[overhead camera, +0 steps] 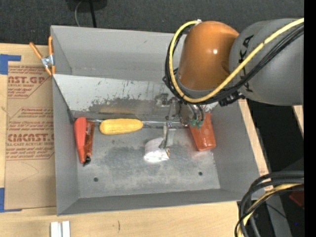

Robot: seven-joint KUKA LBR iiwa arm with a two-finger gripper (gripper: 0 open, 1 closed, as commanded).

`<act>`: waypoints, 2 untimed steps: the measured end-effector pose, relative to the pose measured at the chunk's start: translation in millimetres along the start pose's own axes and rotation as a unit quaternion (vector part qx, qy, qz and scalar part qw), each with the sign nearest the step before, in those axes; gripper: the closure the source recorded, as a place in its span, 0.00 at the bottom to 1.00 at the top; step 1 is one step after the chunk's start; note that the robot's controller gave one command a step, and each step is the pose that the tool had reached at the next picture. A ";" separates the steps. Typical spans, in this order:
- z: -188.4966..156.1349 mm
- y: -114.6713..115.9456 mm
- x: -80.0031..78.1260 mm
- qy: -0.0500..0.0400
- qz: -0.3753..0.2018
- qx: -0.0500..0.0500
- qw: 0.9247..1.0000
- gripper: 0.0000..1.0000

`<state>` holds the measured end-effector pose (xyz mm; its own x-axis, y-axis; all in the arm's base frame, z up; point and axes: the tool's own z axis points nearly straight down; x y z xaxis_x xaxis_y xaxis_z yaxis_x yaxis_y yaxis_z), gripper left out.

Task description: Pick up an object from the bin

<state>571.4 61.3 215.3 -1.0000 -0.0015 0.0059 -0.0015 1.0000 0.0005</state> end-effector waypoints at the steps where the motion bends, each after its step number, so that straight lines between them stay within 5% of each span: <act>1: -4.8 -0.2 -1.5 -0.004 0.001 0.000 1.000 0.00; 2: 9.8 -16.4 7.1 -0.007 -0.049 -0.001 0.999 0.00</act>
Offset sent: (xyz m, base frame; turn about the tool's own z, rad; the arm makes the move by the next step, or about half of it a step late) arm -0.0292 -0.0663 -0.0470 -0.2710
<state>564.3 44.9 205.5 -0.9949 -0.1002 -0.0076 -0.1002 0.9950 0.0026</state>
